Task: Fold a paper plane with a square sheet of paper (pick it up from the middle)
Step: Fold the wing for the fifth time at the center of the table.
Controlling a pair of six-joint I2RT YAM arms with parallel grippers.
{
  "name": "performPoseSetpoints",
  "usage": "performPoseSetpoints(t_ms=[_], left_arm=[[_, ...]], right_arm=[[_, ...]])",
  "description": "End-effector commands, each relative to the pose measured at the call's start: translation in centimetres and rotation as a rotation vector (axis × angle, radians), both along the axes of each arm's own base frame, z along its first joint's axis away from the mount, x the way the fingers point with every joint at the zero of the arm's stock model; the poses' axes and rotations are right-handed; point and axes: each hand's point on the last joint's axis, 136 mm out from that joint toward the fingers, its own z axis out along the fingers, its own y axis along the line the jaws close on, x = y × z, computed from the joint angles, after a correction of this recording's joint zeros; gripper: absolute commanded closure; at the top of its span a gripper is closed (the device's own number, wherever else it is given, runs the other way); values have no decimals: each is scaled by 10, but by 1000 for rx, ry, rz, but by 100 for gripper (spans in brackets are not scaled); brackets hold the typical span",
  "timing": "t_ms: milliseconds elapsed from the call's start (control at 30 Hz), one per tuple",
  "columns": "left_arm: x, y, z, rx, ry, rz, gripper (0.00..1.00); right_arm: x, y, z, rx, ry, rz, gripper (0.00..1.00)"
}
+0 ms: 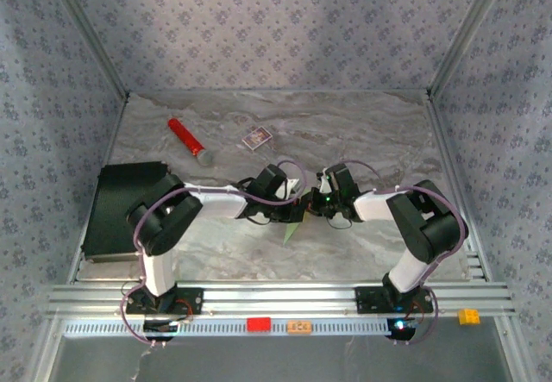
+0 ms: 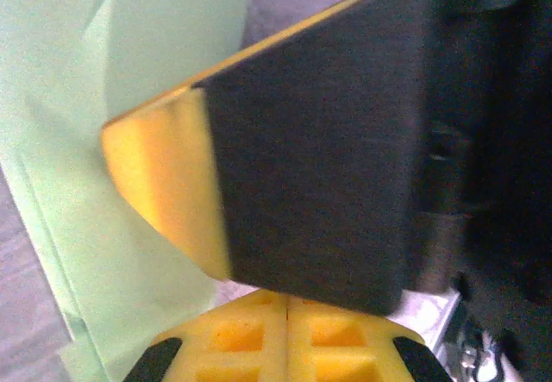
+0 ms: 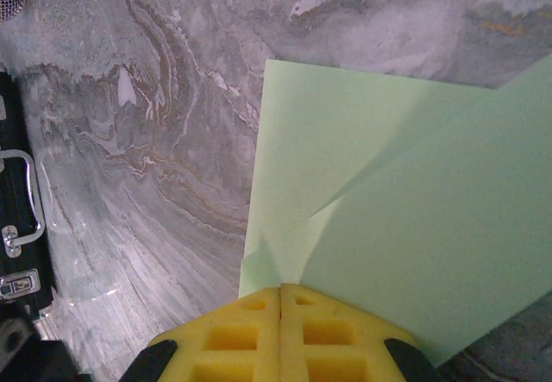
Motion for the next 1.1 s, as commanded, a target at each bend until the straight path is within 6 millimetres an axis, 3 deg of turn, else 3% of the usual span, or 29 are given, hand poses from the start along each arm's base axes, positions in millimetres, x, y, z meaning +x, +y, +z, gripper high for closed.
performPoseSetpoints(t_ms=[0,167,733,833,1067], left_arm=[[2,0,-15,36,10,32,98],[-4,12,-28,98,17,37,97],[-57,57,-20,209,-5,-117,96],[-55,55,-9,173,-30,-100,96],[-33,26,25,45,-95,-61,94]], right_arm=[[-13,-16,-28,-66,86,-36,95],[-14,-18,-31,-74,92,-39,95],[-13,-25,-37,-74,104,-62,95],[-13,-24,-35,-70,99,-61,95],[-14,-25,-35,-75,100,-64,95]])
